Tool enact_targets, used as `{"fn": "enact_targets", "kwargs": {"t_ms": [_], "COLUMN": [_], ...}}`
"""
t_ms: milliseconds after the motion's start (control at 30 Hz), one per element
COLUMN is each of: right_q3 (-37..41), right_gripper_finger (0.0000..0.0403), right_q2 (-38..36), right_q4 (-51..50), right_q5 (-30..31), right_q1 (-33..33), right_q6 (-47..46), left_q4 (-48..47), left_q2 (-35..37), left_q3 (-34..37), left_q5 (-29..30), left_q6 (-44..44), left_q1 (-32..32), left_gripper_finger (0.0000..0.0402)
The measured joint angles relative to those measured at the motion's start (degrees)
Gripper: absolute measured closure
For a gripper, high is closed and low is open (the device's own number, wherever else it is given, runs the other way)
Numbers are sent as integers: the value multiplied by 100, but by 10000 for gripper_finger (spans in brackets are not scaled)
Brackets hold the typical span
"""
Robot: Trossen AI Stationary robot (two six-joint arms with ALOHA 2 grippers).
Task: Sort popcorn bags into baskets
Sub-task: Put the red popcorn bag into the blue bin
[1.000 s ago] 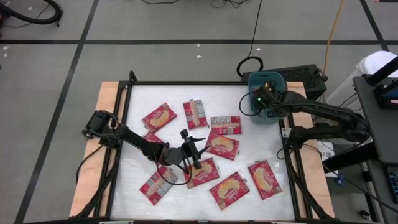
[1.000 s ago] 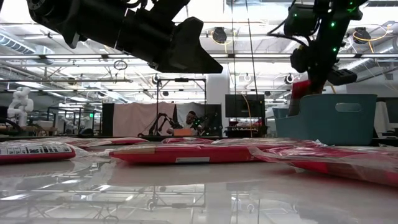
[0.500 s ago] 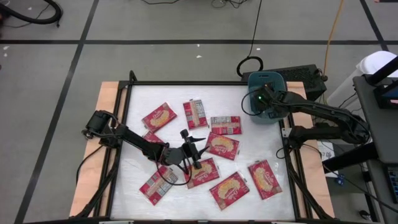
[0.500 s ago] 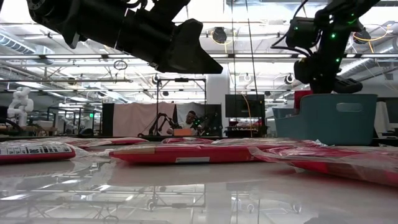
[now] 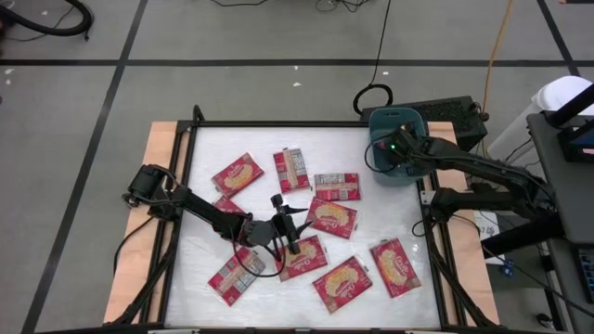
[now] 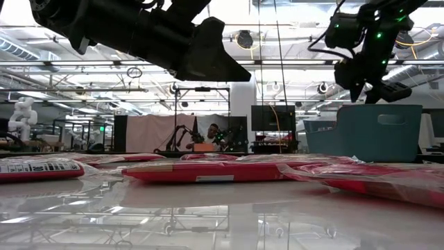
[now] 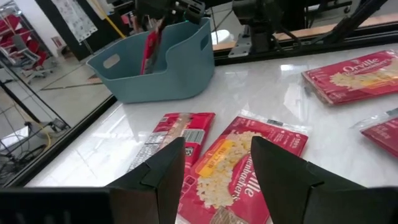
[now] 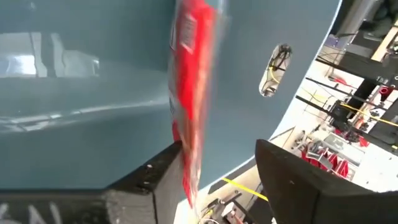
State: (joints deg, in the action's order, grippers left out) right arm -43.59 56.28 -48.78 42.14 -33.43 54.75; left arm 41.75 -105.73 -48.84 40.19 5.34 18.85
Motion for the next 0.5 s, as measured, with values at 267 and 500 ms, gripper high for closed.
{"fn": "enact_targets", "kwargs": {"t_ms": [267,500], "right_q3": [0,-229], "right_gripper_finger": [191,180], "right_q2": [-772,-1342], "right_q4": [-305,-271], "right_q5": [-12,632], "right_q1": [17,602], "right_q6": [-199,-806], "left_q4": [3,3], "left_q2": [0,0], "left_q3": [0,0], "left_q5": [-134,-142], "left_q6": [-215,-270], "left_q1": [0,-13], "left_gripper_finger": [215,215]}}
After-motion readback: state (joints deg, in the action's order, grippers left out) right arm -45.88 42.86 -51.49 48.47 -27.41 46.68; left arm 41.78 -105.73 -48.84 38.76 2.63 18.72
